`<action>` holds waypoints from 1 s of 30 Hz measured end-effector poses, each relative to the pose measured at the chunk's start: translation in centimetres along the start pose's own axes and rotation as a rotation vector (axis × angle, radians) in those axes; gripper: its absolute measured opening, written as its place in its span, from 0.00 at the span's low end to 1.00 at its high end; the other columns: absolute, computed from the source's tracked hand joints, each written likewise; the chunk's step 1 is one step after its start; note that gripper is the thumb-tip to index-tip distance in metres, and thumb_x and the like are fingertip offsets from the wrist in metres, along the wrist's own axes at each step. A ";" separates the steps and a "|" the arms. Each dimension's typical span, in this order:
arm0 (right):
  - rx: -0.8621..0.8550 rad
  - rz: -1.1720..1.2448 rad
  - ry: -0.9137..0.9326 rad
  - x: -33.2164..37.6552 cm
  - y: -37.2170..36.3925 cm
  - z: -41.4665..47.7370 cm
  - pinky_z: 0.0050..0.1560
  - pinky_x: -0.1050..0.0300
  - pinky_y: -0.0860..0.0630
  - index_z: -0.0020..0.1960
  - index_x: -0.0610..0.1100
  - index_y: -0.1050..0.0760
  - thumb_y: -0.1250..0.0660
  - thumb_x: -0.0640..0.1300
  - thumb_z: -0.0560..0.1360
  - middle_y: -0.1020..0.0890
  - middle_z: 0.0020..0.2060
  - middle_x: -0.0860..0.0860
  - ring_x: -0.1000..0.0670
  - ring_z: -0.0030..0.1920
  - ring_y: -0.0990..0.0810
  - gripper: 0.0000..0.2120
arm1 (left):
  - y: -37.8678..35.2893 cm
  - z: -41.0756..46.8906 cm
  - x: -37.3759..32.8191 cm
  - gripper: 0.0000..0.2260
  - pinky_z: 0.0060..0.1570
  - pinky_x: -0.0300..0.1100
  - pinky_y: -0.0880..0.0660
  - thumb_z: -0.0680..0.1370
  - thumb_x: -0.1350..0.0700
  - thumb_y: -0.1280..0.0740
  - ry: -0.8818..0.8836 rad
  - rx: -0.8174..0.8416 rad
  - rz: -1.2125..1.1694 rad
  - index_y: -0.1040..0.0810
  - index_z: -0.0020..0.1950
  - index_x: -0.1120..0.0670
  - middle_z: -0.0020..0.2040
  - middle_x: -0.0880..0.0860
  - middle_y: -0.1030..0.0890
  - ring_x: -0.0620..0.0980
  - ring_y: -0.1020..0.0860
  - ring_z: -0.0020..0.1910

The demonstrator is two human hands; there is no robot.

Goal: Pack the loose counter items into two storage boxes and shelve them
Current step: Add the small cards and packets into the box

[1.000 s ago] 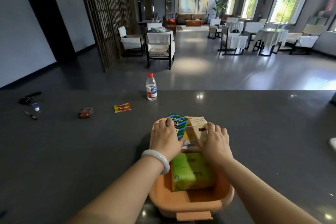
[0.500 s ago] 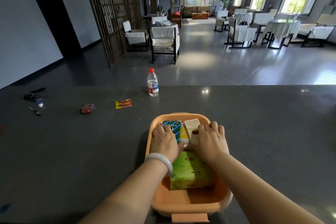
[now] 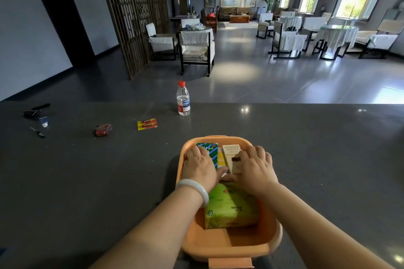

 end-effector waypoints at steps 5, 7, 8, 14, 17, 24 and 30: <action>0.035 0.056 0.048 -0.6 -0.4 0.1 0.70 0.46 0.43 0.71 0.54 0.37 0.39 0.72 0.69 0.41 0.72 0.51 0.44 0.71 0.45 0.37 | 0.6 0.3 -0.1 0.46 0.72 0.53 0.42 0.73 0.29 0.40 -0.168 0.084 -0.032 0.48 0.79 0.59 0.75 0.60 0.42 0.60 0.41 0.72; 0.050 0.056 0.048 -0.7 -0.7 0.1 0.70 0.46 0.43 0.71 0.55 0.37 0.39 0.71 0.70 0.45 0.73 0.51 0.43 0.71 0.46 0.35 | 0.7 0.2 0.0 0.43 0.70 0.52 0.40 0.72 0.31 0.36 -0.267 0.117 0.043 0.43 0.77 0.57 0.72 0.58 0.38 0.58 0.39 0.70; 0.052 0.049 0.051 -0.8 -0.9 0.1 0.70 0.46 0.43 0.71 0.55 0.37 0.39 0.69 0.72 0.46 0.74 0.51 0.43 0.71 0.46 0.32 | 0.6 0.1 0.1 0.42 0.69 0.52 0.40 0.72 0.32 0.34 -0.302 0.132 0.081 0.42 0.76 0.56 0.71 0.57 0.37 0.58 0.38 0.69; 0.047 0.004 0.044 -0.8 -1.8 0.6 0.70 0.44 0.42 0.72 0.55 0.37 0.38 0.56 0.77 0.49 0.76 0.47 0.41 0.72 0.47 0.25 | 0.0 0.5 0.7 0.32 0.69 0.56 0.40 0.76 0.42 0.33 -0.362 0.094 0.156 0.39 0.75 0.52 0.71 0.55 0.34 0.57 0.36 0.69; 0.015 -0.052 0.072 -0.4 -1.4 0.8 0.70 0.46 0.41 0.71 0.54 0.35 0.39 0.57 0.77 0.47 0.75 0.48 0.42 0.72 0.46 0.24 | 0.0 0.5 0.2 0.28 0.69 0.55 0.40 0.81 0.49 0.38 -0.381 0.043 0.153 0.44 0.78 0.49 0.70 0.56 0.33 0.57 0.35 0.68; 0.006 -0.101 0.081 -0.1 -1.2 0.6 0.70 0.46 0.42 0.72 0.54 0.35 0.39 0.59 0.77 0.44 0.74 0.48 0.42 0.72 0.45 0.24 | -0.7 0.6 0.0 0.29 0.71 0.57 0.43 0.82 0.47 0.41 -0.372 0.063 0.214 0.49 0.80 0.47 0.70 0.58 0.35 0.59 0.36 0.69; 0.006 -0.154 0.087 0.3 -0.9 0.3 0.69 0.47 0.40 0.72 0.53 0.35 0.42 0.57 0.79 0.43 0.73 0.47 0.42 0.71 0.44 0.23 | -0.6 0.6 -0.6 0.29 0.69 0.56 0.40 0.82 0.48 0.42 -0.383 0.067 0.287 0.50 0.80 0.48 0.67 0.58 0.34 0.59 0.34 0.66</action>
Point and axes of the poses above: each hand's wrist, its own z-axis towards the middle knuckle, its own y-axis out of the back of the hand, x = y × z, the point moved 10 cm from there along z, towards the middle knuckle
